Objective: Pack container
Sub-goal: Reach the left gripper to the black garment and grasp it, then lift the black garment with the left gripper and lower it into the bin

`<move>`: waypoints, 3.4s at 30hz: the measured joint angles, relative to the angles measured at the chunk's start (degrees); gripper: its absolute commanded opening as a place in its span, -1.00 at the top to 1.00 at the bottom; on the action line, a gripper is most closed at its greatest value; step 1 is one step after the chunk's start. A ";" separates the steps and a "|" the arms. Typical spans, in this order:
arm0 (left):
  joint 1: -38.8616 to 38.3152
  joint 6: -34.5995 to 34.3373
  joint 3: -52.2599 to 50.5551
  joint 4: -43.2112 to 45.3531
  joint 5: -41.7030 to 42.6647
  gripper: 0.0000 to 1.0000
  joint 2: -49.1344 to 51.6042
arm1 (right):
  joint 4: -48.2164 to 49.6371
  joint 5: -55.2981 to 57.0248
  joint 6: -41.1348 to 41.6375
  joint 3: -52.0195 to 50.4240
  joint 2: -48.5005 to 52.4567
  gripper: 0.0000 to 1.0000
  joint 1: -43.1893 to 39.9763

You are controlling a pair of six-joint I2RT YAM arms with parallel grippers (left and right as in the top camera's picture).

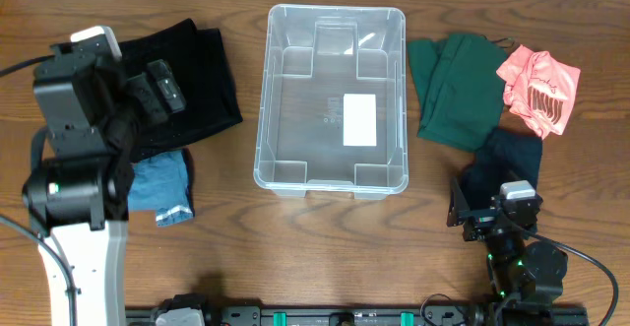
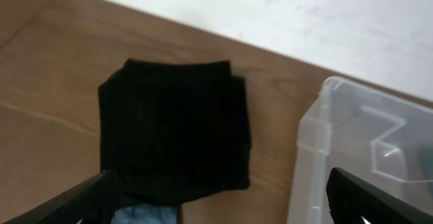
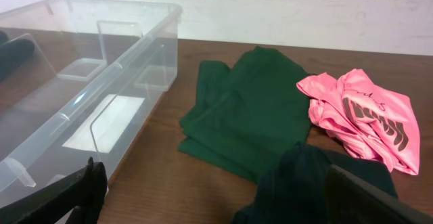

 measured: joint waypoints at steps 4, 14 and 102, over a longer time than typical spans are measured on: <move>5.18 -0.72 0.00 -1.66 1.07 -0.96 3.02 | 0.00 -0.02 0.00 0.00 0.00 -0.99 0.02; 34.69 -1.33 0.07 2.67 27.47 -0.96 17.68 | 0.00 0.00 0.00 0.00 0.00 -0.98 0.00; 22.18 -10.14 0.22 26.60 50.64 0.88 21.66 | 0.00 0.00 0.00 0.00 0.00 -0.99 0.00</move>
